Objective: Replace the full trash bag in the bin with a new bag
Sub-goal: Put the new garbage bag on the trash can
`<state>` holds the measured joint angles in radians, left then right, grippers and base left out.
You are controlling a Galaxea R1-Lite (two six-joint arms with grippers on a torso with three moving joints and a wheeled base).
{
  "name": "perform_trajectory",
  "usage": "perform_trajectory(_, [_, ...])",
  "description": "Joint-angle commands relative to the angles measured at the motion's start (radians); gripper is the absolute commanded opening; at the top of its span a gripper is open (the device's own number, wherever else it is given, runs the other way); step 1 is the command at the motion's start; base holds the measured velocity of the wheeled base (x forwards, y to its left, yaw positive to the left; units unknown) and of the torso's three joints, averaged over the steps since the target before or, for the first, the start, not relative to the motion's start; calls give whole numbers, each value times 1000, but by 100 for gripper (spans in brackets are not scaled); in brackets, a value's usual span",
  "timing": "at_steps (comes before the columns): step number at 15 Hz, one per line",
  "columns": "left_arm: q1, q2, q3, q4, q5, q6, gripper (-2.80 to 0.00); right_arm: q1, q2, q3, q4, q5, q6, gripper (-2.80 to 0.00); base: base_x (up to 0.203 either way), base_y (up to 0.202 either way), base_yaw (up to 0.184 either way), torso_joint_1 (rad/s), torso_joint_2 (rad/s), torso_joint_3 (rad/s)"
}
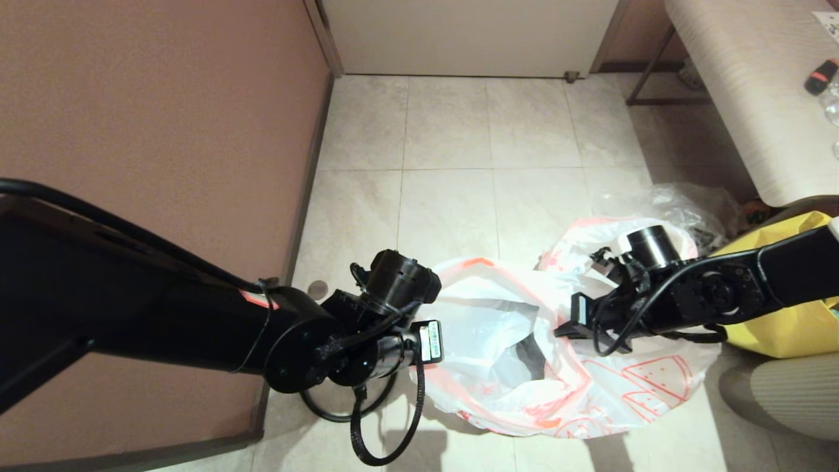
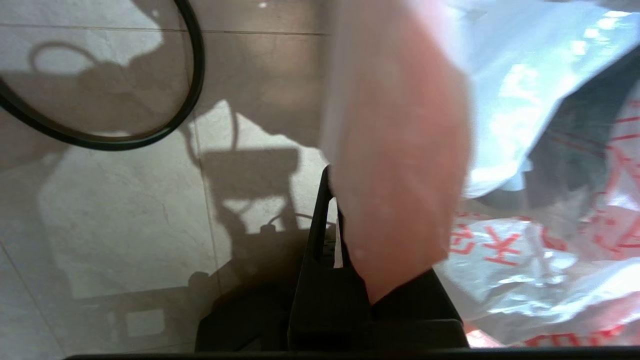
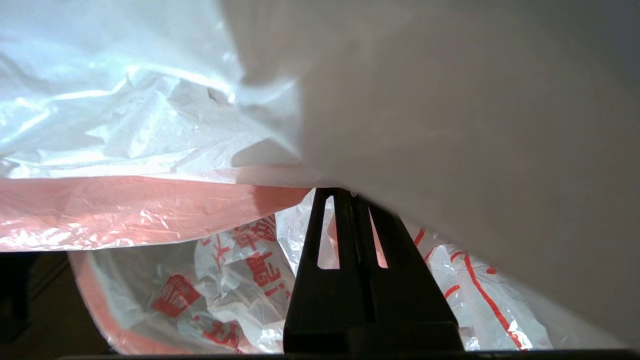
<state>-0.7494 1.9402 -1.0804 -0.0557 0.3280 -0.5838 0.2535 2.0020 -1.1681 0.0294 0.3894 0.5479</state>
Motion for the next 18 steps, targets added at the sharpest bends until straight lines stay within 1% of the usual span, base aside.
perform_trajectory(1, [0,14,-1,-1,8,-4,-280,-76,-49,5,10,45,-1,-280,0,0,0,0,0,0])
perform_trajectory(2, [1,17,-4,4,10,-2,-280,-108,-80,3,25,91,-1,-280,0,0,0,0,0,0])
perform_trajectory(3, [1,22,-9,6,11,-1,-280,-121,-117,2,55,133,-2,-280,0,0,0,0,0,0])
perform_trajectory(5, [30,25,-10,9,23,-1,-280,-143,-187,-2,115,220,-2,-280,0,0,0,0,0,0])
perform_trajectory(7, [55,28,-7,28,28,-2,-280,-182,-207,-13,134,253,1,-280,0,0,0,0,0,0])
perform_trajectory(8, [64,29,-7,35,35,-2,-280,-192,-233,-14,154,284,1,-280,0,0,0,0,0,0])
perform_trajectory(11, [65,18,-9,34,63,-3,-280,-198,-379,-16,278,406,2,-280,0,0,0,0,0,0])
perform_trajectory(12, [65,5,-10,35,63,-2,-280,-198,-417,-20,299,424,3,-280,0,0,0,0,0,0])
perform_trajectory(14, [61,-37,-6,36,77,-3,-280,-204,-461,-25,332,435,8,-280,0,0,0,0,0,0])
perform_trajectory(16, [61,-117,0,36,115,-3,-280,-232,-498,-24,364,442,6,-280,0,0,0,0,0,0])
perform_trajectory(18, [65,-205,3,36,159,0,-280,-222,-480,-37,357,447,-1,-280,0,0,0,0,0,0])
